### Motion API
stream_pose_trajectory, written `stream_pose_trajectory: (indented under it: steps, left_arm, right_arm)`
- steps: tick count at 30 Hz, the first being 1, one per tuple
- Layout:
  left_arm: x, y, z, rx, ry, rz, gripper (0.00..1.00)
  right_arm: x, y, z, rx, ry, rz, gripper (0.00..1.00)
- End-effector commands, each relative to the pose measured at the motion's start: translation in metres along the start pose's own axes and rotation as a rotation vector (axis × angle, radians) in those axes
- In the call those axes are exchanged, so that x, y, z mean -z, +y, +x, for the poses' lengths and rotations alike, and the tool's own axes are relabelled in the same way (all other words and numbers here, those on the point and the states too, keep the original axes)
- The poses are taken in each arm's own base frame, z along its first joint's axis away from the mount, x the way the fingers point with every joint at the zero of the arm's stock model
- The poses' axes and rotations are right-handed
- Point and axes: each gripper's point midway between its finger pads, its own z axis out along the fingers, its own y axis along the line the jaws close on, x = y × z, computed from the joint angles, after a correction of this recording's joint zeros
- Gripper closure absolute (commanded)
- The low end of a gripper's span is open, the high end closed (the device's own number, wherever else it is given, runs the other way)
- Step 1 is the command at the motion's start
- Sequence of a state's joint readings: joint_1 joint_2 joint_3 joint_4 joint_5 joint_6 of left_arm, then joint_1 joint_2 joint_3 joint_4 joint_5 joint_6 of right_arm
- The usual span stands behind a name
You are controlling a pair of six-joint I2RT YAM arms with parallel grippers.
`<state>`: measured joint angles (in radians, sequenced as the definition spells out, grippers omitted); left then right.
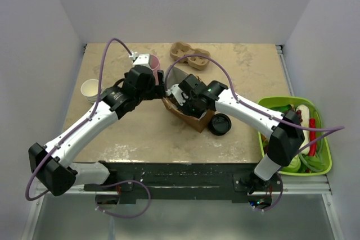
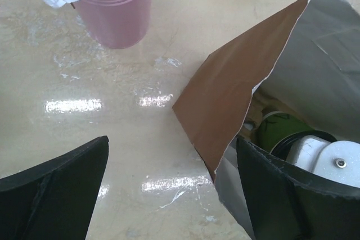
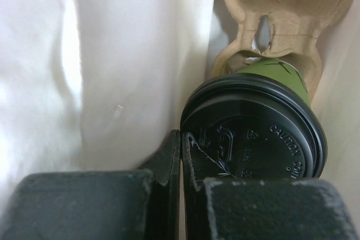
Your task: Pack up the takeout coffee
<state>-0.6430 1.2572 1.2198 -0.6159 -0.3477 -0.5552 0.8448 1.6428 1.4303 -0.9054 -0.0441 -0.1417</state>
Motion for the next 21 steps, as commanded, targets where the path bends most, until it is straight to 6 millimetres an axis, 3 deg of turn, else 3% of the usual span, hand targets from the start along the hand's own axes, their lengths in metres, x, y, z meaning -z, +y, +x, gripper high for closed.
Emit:
stream_pose_trajectory:
  steps: [1,7,21]
  left_arm:
    - [-0.002,-0.023,-0.012,-0.017,-0.029,0.061,0.00]
    - [-0.010,-0.012,-0.015,-0.015,-0.047,-0.038,0.14]
    - [-0.012,0.008,-0.013,-0.014,-0.036,-0.159,0.21]
  right_arm:
    - [0.009,-0.003,-0.012,0.008,-0.066,0.010,1.00]
    - [0.012,-0.006,-0.013,-0.002,-0.085,0.015,1.00]
    - [0.022,-0.021,-0.015,-0.043,-0.117,0.064,1.00]
